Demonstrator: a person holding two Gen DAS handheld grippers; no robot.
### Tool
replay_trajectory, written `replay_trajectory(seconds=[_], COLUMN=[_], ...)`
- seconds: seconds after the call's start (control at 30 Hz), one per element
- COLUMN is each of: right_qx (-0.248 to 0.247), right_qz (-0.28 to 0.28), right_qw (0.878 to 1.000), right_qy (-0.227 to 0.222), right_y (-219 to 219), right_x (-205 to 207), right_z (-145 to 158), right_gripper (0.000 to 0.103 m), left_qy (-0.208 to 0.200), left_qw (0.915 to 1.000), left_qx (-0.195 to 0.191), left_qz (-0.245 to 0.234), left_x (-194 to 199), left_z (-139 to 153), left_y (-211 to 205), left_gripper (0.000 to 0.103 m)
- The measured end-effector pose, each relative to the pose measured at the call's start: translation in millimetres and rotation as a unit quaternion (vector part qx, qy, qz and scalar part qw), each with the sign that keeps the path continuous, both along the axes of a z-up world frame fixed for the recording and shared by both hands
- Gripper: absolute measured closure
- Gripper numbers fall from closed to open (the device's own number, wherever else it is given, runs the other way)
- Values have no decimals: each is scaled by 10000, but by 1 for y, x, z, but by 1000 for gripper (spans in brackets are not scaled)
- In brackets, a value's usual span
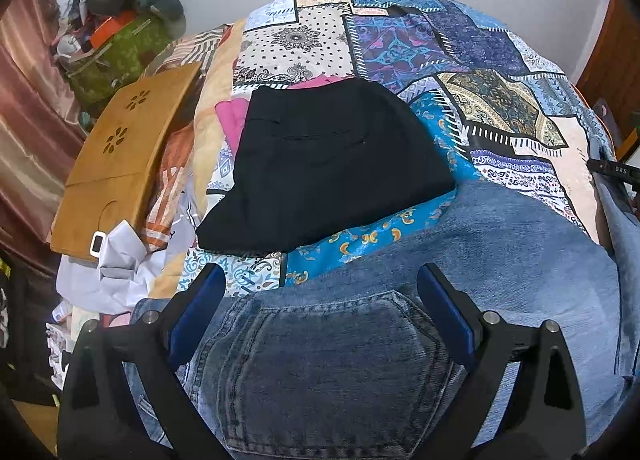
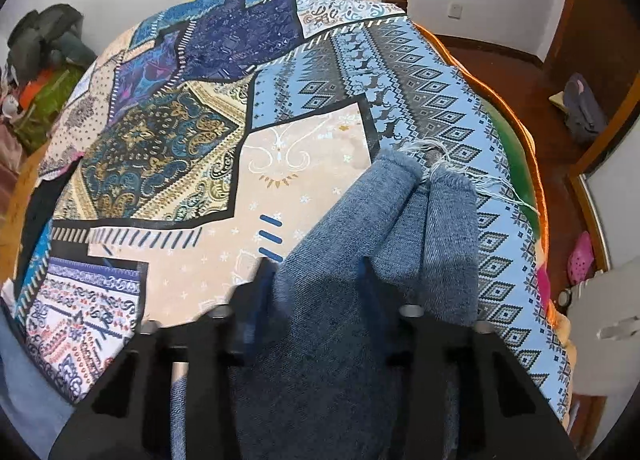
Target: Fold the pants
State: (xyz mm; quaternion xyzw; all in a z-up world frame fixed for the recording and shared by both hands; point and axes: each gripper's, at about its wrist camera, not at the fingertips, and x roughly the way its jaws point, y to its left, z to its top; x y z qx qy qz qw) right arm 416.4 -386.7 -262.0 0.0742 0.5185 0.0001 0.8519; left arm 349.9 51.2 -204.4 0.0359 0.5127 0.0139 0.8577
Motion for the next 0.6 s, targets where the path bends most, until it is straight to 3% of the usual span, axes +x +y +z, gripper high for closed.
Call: replay_trajectory(seconds=[0.07,0.1,0.27,0.4,0.6], right_qx=[182,207,285,634,735], right_qz=[-43,-72,-139,-306,-400], right_qw=[9998,9997,9975,9901,9777], right_qy=[-3,-54,-636,-1218,-1927], right_y=[-5,-6,-24,-53,-82], right_x=[-3,-5,-37,-86,-146], right_z=[4,8,52,105,171], right_gripper=[91,92,94,95,96], left_qy=[7,6,-37,-41,19], left_qw=[10000,9999,9997,9989,9951], left_qx=[-58,-98,-191,-156,-295], left_qz=[22,18,-175,-441,-944], left_x=[-2,-3,-14,-22,-38], left_z=[3,5,17,24,30], left_y=[-1,-2,-18,-43,-96], left_gripper=[6,6,6,6,6])
